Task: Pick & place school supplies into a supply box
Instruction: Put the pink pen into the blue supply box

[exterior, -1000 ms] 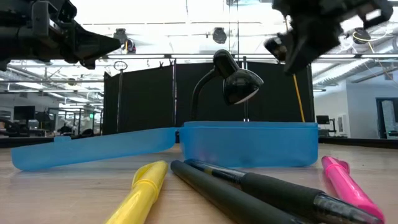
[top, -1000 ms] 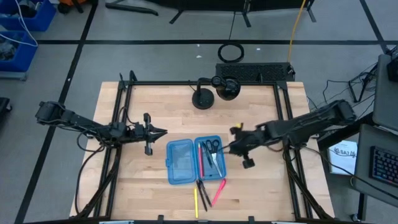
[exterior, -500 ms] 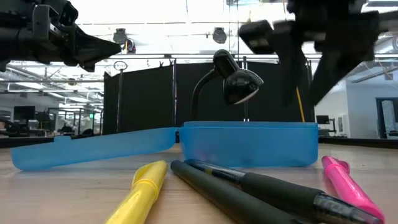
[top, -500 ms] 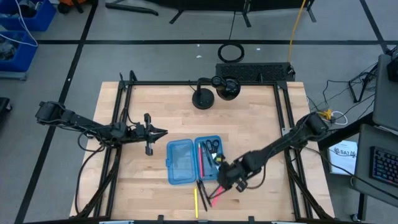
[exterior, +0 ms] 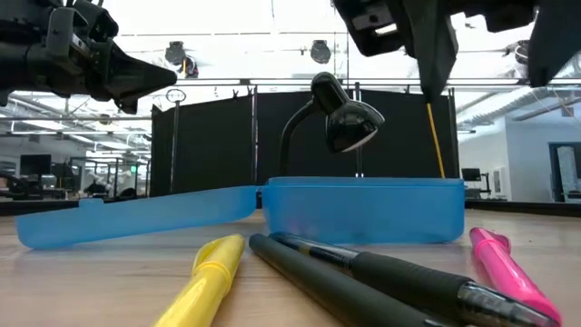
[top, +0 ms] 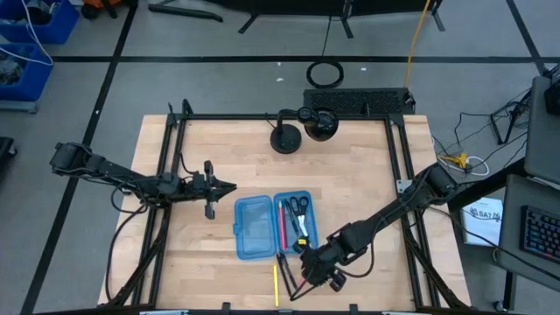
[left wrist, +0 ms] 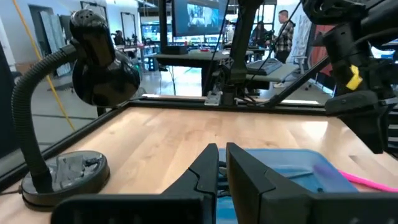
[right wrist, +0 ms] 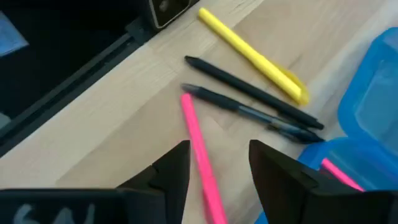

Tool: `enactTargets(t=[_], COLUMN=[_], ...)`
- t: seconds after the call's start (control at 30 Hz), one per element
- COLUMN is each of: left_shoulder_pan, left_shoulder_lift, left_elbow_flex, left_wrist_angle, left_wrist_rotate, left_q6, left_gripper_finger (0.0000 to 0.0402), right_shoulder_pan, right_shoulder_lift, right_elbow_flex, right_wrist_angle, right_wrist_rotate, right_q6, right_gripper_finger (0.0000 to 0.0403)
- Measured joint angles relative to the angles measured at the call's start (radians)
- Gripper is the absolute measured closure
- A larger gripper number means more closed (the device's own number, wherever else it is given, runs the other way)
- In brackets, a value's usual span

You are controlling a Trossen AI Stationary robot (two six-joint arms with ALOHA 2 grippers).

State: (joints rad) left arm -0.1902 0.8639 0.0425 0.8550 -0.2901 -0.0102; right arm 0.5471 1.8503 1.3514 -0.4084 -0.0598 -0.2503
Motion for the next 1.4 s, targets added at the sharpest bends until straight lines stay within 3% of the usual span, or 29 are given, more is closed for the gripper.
enactTargets(t=[0.27, 0.87, 1.03, 1.2, 1.4], left_shoulder_pan=[0.0, -0.002, -0.002, -0.002, -0.002], left_shoulder_lift=[0.0, 0.0, 0.0, 0.0, 0.0], left_elbow_flex=[0.0, 0.0, 0.0, 0.0, 0.0], left_wrist_angle=[-0.017, -0.024, -0.031, -0.03, -0.03], left_wrist_rotate=[0.001, 0.002, 0.003, 0.004, 0.004], left_q6=[-0.003, -0.052, -0.052, -0.052, -0.072], left_gripper_finger=[0.0364, 0.0364, 0.0364, 0.0364, 0.0364], right_shoulder_pan=[0.013, 0.017, 0.016, 0.015, 0.024], right_shoulder_lift=[0.087, 0.203, 0.206, 0.208, 0.192], right_elbow_flex=[0.0, -0.004, -0.036, -0.04, -0.04], right_wrist_angle=[0.106, 0.086, 0.112, 0.103, 0.096], right_wrist_rotate=[0.003, 0.036, 0.004, -0.027, -0.044], right_q6=[-0.026, -0.077, -0.128, -0.11, -0.105], right_gripper_finger=[0.0266, 0.0283, 0.0316, 0.0379, 0.0383])
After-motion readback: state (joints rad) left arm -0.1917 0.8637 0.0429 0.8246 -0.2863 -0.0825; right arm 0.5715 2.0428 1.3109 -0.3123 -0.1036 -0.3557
